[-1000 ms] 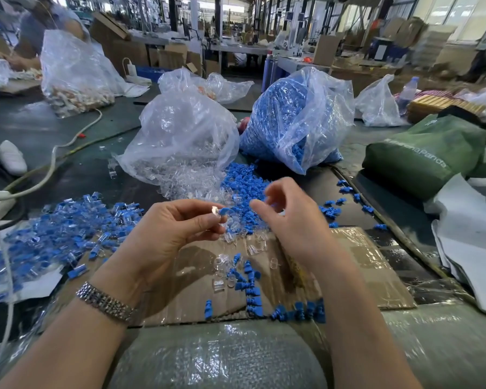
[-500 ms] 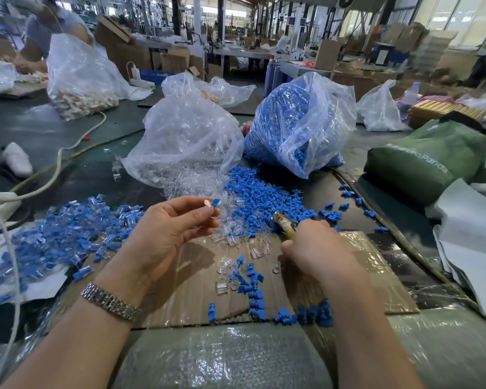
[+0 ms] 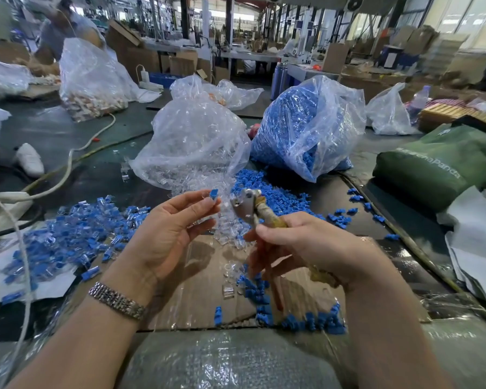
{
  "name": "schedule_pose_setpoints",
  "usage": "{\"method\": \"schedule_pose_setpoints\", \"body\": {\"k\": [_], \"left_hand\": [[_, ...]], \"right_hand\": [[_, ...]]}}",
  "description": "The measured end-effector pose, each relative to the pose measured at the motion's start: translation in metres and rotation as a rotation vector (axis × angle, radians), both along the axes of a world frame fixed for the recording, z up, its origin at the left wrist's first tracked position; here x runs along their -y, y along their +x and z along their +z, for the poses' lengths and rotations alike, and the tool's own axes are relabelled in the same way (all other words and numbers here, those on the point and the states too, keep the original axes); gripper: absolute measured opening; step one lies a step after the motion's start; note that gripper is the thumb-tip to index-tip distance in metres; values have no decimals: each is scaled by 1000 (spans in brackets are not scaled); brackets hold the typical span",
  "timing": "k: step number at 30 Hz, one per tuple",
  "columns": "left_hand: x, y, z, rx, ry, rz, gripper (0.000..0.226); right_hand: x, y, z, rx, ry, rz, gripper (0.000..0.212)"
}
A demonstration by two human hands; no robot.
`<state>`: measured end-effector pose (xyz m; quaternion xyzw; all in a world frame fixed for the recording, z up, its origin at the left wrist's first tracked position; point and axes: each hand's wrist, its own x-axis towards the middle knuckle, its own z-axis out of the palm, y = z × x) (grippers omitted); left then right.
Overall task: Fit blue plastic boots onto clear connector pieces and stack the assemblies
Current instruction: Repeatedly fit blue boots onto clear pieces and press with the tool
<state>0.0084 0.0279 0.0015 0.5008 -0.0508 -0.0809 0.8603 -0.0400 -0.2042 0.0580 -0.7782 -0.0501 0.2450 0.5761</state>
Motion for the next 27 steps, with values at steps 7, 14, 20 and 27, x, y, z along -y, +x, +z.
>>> {"method": "schedule_pose_setpoints", "body": {"k": [7,14,20,27], "left_hand": [[3,-3,-2,13,56,9,28],[6,-6,3,95,218,44,29],[2,-4,1,145,272,60,37],[2,-2,-2,202,310,95,33]], "right_hand": [[-22,-4,6,84,-121,118,41],[-25,-3,2,115,-180,100,41],[-29,-2,-6,172,-203,49,39],[-21,0,-7,121,-150,62,34]]}}
